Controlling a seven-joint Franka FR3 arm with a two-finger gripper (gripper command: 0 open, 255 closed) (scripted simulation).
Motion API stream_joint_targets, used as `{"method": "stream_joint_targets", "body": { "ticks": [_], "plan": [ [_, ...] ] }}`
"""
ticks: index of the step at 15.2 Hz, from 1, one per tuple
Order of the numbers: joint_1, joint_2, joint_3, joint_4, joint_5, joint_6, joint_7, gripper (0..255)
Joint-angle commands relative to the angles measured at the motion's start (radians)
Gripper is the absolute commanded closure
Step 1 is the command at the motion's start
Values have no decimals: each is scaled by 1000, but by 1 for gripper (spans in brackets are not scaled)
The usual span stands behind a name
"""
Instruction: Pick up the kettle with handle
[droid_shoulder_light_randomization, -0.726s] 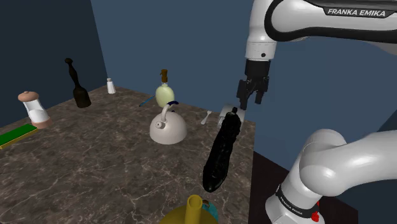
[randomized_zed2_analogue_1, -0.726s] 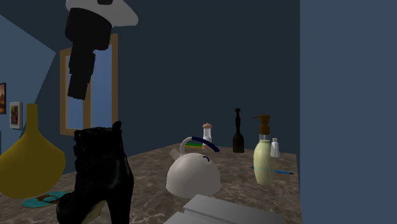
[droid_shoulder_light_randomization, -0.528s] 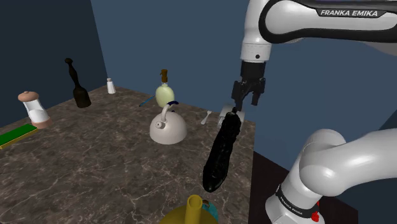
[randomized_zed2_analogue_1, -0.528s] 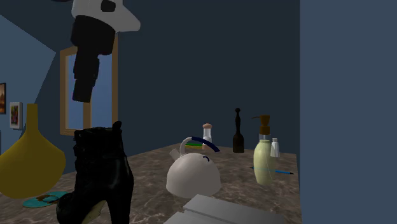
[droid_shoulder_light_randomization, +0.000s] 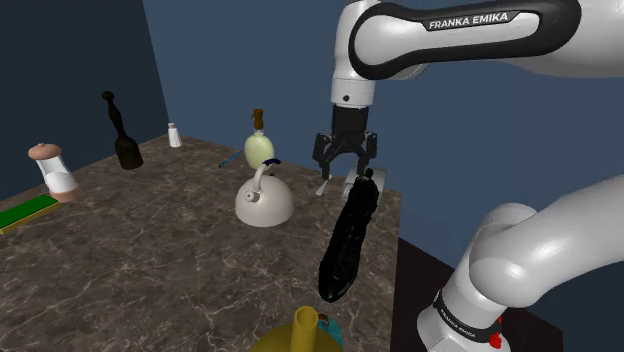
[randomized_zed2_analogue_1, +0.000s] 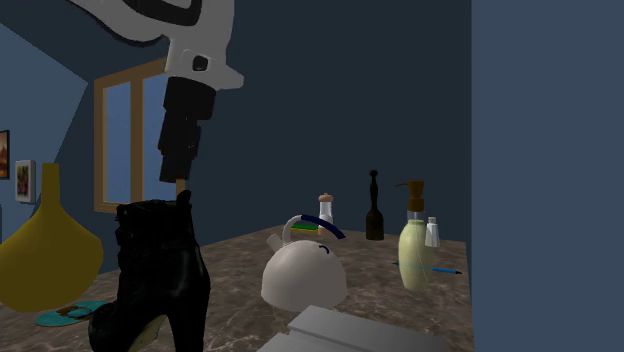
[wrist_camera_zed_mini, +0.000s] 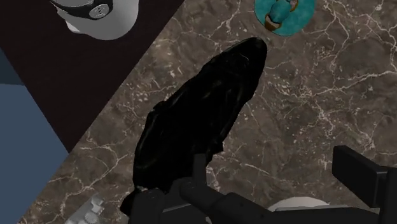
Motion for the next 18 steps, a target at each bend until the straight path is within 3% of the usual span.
{"method": "stream_joint_targets", "body": {
  "ticks": [1, 10, 18],
  "plan": [
    [-11, 68, 24, 36, 20, 38, 78, 0],
    [-47, 400, 107, 248, 49, 194, 419, 0],
    [-52, 699, 111, 502, 15, 272, 700, 0]
  ]
}}
